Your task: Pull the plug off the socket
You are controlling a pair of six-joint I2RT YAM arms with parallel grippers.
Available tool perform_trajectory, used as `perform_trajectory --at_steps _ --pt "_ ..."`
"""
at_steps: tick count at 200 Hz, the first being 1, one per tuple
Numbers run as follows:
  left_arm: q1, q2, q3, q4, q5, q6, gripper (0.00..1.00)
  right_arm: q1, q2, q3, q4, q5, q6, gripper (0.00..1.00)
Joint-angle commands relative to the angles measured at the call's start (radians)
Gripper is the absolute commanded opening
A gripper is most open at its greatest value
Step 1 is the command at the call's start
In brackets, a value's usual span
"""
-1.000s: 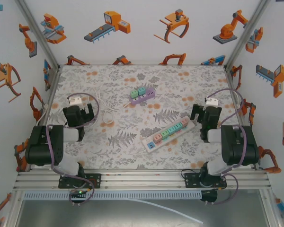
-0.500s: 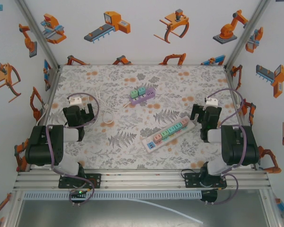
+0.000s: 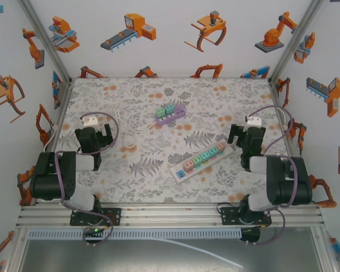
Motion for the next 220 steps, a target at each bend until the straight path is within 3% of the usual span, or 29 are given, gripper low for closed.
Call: perform_trajectory --at_steps 1,38,65,86,105,119,135,157,189,220 --pt "-0.019 -0.149 -0.022 -0.027 -0.072 -0.002 0.97 0.003 -0.171 0.065 -0.152 -0.017 0.000 0.99" --pt "-0.087 -0.519 0.037 -0.386 -0.170 -0.001 0.97 0.003 -0.394 0.228 -0.566 -0.077 0.154 0.99" --pt "-0.125 -0.737 0.148 -0.697 -0.150 -0.134 0.97 0.002 -0.452 0.386 -0.881 -0.151 0.311 0.95" --pt "-0.137 -0.825 0.233 -0.872 -0.003 -0.254 0.97 0.003 -0.448 0.457 -1.040 -0.235 0.369 0.89" --pt "-0.165 -0.855 0.283 -0.957 0.213 -0.314 0.97 0.003 -0.418 0.502 -1.204 -0.127 0.553 0.81" --pt "-0.216 -0.865 0.308 -0.995 0.333 -0.330 0.97 0.003 -0.367 0.555 -1.317 -0.176 0.545 0.81" --pt "-0.341 -0.870 0.321 -1.023 0.372 -0.326 0.97 0.003 -0.304 0.598 -1.426 -0.204 0.520 0.84" --pt "-0.559 -0.865 0.328 -1.063 0.304 -0.314 0.97 0.003 -0.242 0.605 -1.495 -0.206 0.511 0.87" --pt "-0.802 -0.824 0.289 -1.064 0.176 -0.370 0.97 0.003 -0.224 0.528 -1.423 -0.261 0.545 0.87" --pt "-1.055 -0.716 0.215 -0.970 0.066 -0.293 0.97 0.003 -0.149 0.517 -1.381 -0.237 0.589 0.87"
